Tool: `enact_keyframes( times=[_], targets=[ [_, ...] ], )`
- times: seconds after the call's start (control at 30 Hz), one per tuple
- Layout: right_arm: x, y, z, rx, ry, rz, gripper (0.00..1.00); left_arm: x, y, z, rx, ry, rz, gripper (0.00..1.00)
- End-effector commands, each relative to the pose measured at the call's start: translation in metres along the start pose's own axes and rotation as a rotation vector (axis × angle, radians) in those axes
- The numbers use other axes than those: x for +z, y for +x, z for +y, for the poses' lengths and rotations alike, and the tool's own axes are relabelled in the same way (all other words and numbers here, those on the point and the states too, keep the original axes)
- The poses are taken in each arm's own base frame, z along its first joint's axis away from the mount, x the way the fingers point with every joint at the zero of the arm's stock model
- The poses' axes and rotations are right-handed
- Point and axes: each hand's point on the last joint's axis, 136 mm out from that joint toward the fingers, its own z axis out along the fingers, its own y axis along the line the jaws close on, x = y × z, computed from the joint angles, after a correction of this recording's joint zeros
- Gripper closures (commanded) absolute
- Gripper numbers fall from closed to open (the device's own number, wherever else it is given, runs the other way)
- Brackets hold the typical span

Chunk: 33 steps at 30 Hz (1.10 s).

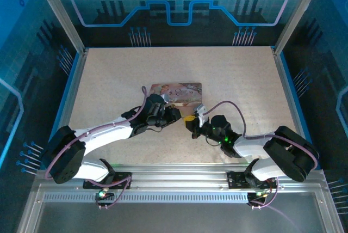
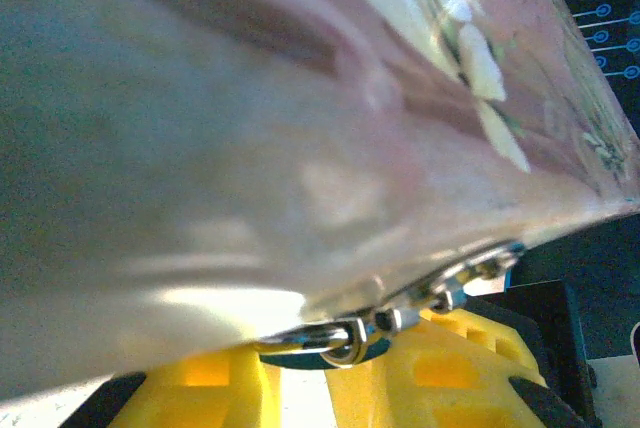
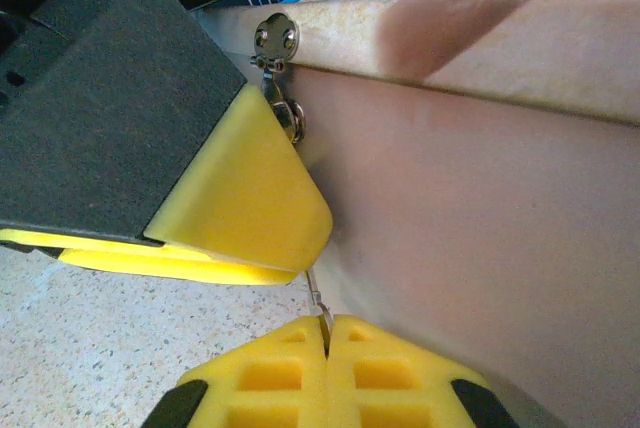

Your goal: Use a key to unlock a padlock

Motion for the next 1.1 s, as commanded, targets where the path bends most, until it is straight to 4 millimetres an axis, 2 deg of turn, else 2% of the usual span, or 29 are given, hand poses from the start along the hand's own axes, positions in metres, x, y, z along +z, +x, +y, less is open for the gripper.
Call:
enact_keyframes(
  times=[0.0, 0.33, 0.83, 1.07],
  targets=[
    [0.004, -0.042, 0.023, -0.022, -0.090, -0.123, 0.99, -0.003, 0.014, -0.029, 0.004, 0.092, 0.062, 0.79],
    [0.008, -0.053, 0.029, 0.032, -0.168, -0.135, 0.99, -0.001, 0.015, -0.023, 0.003, 0.079, 0.061, 0.79],
    [0.010, -0.055, 0.029, 0.099, -0.248, -0.100, 0.99, 0.002, 0.015, -0.018, 0.001, 0.072, 0.055, 0.79],
    [0.012, -0.052, 0.021, 0.064, -0.188, -0.103, 0.99, 0.002, 0.016, -0.019, -0.014, 0.074, 0.060, 0.79]
  ],
)
